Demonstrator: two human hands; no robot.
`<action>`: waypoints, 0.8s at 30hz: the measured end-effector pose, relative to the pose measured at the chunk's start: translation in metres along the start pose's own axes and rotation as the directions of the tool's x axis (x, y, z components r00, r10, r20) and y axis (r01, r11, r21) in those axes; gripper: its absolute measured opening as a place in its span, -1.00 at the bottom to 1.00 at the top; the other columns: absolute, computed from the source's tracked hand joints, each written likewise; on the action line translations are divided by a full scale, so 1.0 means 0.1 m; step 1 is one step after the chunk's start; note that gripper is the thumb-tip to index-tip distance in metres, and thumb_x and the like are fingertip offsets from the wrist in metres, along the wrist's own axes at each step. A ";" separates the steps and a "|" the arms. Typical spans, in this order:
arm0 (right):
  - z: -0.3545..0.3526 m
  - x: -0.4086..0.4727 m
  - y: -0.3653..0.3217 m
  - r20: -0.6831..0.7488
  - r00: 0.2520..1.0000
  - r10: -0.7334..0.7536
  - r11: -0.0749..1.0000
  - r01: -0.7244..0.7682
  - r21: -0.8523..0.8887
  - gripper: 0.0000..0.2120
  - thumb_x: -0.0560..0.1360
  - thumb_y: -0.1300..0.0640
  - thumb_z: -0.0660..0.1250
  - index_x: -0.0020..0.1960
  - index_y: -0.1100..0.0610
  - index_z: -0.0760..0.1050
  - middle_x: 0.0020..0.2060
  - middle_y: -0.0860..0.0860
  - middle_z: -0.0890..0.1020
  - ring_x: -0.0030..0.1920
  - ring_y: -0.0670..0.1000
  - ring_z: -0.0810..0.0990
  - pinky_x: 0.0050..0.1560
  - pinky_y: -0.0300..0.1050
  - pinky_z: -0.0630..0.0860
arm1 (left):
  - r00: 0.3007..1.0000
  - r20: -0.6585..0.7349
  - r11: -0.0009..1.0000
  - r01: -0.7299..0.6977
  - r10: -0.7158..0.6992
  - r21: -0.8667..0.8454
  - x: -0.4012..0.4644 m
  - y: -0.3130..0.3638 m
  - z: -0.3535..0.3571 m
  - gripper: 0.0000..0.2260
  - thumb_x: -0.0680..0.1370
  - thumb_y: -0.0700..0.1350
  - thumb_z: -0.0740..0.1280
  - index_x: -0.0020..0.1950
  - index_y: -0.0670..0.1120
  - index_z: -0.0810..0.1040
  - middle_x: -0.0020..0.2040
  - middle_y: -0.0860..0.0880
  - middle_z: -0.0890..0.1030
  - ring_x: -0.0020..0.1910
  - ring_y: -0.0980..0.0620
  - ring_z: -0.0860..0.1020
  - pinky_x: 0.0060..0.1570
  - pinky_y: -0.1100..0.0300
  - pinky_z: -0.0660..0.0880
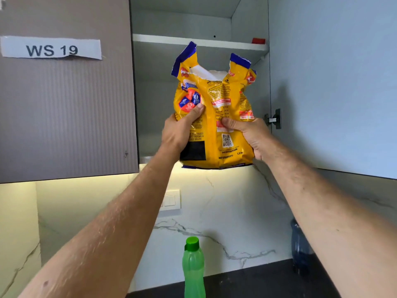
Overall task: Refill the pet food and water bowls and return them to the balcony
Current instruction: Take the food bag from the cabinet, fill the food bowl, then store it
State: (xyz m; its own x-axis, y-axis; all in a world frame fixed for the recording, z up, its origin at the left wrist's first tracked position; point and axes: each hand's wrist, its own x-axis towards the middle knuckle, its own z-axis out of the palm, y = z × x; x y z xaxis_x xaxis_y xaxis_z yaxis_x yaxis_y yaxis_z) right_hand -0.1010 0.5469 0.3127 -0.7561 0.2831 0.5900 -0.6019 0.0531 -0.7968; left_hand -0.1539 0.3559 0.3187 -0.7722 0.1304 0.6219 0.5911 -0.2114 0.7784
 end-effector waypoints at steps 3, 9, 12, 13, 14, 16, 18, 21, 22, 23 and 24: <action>-0.03 0.14 -0.02 -0.005 1.000 -0.002 1.000 0.002 0.019 -0.35 0.08 -0.05 0.68 0.12 0.12 0.65 -0.07 0.12 0.78 -0.12 0.20 0.78 -0.16 0.19 0.71 | 1.000 -0.003 1.000 0.010 -0.010 -0.014 0.18 0.04 0.07 -0.32 0.25 0.32 0.55 0.29 0.05 0.57 0.07 0.00 0.72 0.01 -0.09 0.71 0.14 -0.15 0.60; -0.14 0.34 0.05 -0.038 0.999 -0.019 0.999 0.018 -0.026 -0.35 0.04 -0.09 0.68 0.07 0.09 0.64 -0.15 0.05 0.78 -0.18 0.14 0.78 -0.24 0.09 0.71 | 1.000 -0.018 0.999 0.024 -0.025 -0.025 0.38 -0.09 0.22 -0.35 0.26 0.29 0.55 0.26 0.04 0.59 0.03 0.00 0.74 -0.03 -0.06 0.72 0.12 -0.14 0.61; -0.18 0.44 0.09 -0.041 0.999 -0.020 1.000 0.019 -0.016 -0.40 0.04 -0.08 0.68 0.02 0.07 0.63 -0.21 0.01 0.78 -0.21 0.11 0.78 -0.34 0.00 0.68 | 1.000 -0.012 0.999 0.025 -0.025 -0.028 0.49 -0.14 0.28 -0.34 0.27 0.29 0.55 0.28 0.04 0.57 0.04 0.00 0.73 -0.02 -0.07 0.72 0.13 -0.16 0.60; -0.20 0.48 0.11 -0.040 0.999 -0.020 1.000 0.020 -0.016 -0.40 0.05 -0.07 0.68 0.02 0.07 0.63 -0.21 0.02 0.78 -0.21 0.12 0.78 -0.33 0.01 0.68 | 1.000 -0.010 0.999 0.026 -0.026 -0.028 0.53 -0.17 0.30 -0.34 0.27 0.29 0.55 0.28 0.04 0.57 0.04 0.00 0.74 -0.03 -0.07 0.72 0.13 -0.16 0.60; -0.21 0.52 0.12 -0.041 0.999 -0.021 1.000 0.021 -0.018 -0.40 0.05 -0.06 0.69 0.03 0.08 0.63 -0.20 0.02 0.78 -0.20 0.12 0.78 -0.32 0.02 0.69 | 1.000 -0.007 0.999 0.030 -0.030 -0.032 0.56 -0.19 0.31 -0.34 0.28 0.29 0.55 0.28 0.03 0.57 0.04 -0.01 0.74 -0.03 -0.07 0.72 0.13 -0.16 0.60; -0.24 0.61 0.16 -0.049 0.999 -0.023 1.000 0.022 -0.020 -0.41 0.06 -0.04 0.70 0.03 0.10 0.63 -0.20 0.03 0.78 -0.20 0.12 0.78 -0.29 0.04 0.70 | 0.999 0.002 0.999 0.035 -0.035 -0.037 0.65 -0.23 0.35 -0.36 0.30 0.27 0.55 0.29 0.03 0.56 0.03 -0.01 0.74 -0.04 -0.07 0.73 0.12 -0.16 0.61; -0.26 0.71 0.19 -0.067 0.997 -0.026 1.000 0.025 -0.019 -0.40 0.08 -0.03 0.70 0.05 0.11 0.63 -0.17 0.06 0.78 -0.19 0.12 0.78 -0.20 0.12 0.72 | 1.000 0.008 0.999 0.026 -0.026 -0.034 0.75 -0.26 0.38 -0.38 0.31 0.26 0.55 0.28 0.02 0.56 0.03 -0.01 0.74 -0.04 -0.07 0.73 0.12 -0.15 0.61; -0.29 0.85 0.24 -0.095 0.995 -0.026 0.999 0.024 -0.031 -0.41 0.14 -0.01 0.72 0.10 0.12 0.63 -0.08 0.09 0.77 -0.14 0.13 0.78 -0.06 0.22 0.71 | 1.000 0.025 0.999 0.017 -0.016 -0.039 0.90 -0.31 0.43 -0.41 0.34 0.24 0.55 0.28 0.01 0.57 0.02 -0.02 0.74 -0.05 -0.06 0.73 0.11 -0.14 0.61; -0.30 0.90 0.27 -0.103 0.994 -0.027 0.999 0.024 -0.038 -0.45 0.18 0.00 0.72 0.09 0.11 0.63 -0.08 0.09 0.77 -0.14 0.13 0.78 -0.04 0.23 0.71 | 0.999 0.033 0.999 0.020 -0.018 -0.041 0.95 -0.34 0.45 -0.42 0.35 0.23 0.55 0.28 0.01 0.57 0.01 -0.02 0.74 -0.05 -0.06 0.73 0.11 -0.14 0.62; -0.31 0.94 0.29 -0.111 0.993 -0.032 0.998 0.027 -0.049 -0.51 0.22 0.02 0.72 0.06 0.10 0.63 -0.09 0.08 0.77 -0.14 0.12 0.78 -0.03 0.23 0.71 | 0.999 0.039 0.999 0.027 -0.025 -0.045 1.01 -0.38 0.46 -0.43 0.36 0.22 0.54 0.28 0.01 0.57 0.01 -0.02 0.74 -0.05 -0.05 0.73 0.10 -0.13 0.62; -0.31 0.98 0.32 -0.119 0.992 -0.042 0.997 0.034 -0.065 -0.57 0.25 0.04 0.71 0.03 0.08 0.64 -0.10 0.07 0.77 -0.14 0.11 0.78 -0.02 0.23 0.71 | 0.998 0.045 0.998 0.037 -0.035 -0.050 1.06 -0.43 0.47 -0.44 0.38 0.22 0.54 0.29 0.00 0.57 0.02 -0.03 0.74 -0.05 -0.06 0.73 0.11 -0.14 0.62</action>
State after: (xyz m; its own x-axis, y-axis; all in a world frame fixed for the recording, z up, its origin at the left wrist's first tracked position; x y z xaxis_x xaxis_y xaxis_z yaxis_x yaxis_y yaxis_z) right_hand -0.1865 0.6059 0.3408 -0.6945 0.3924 0.6031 -0.6096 0.1245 -0.7829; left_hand -0.2499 0.4245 0.3554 -0.7811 0.1809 0.5976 0.5498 -0.2544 0.7956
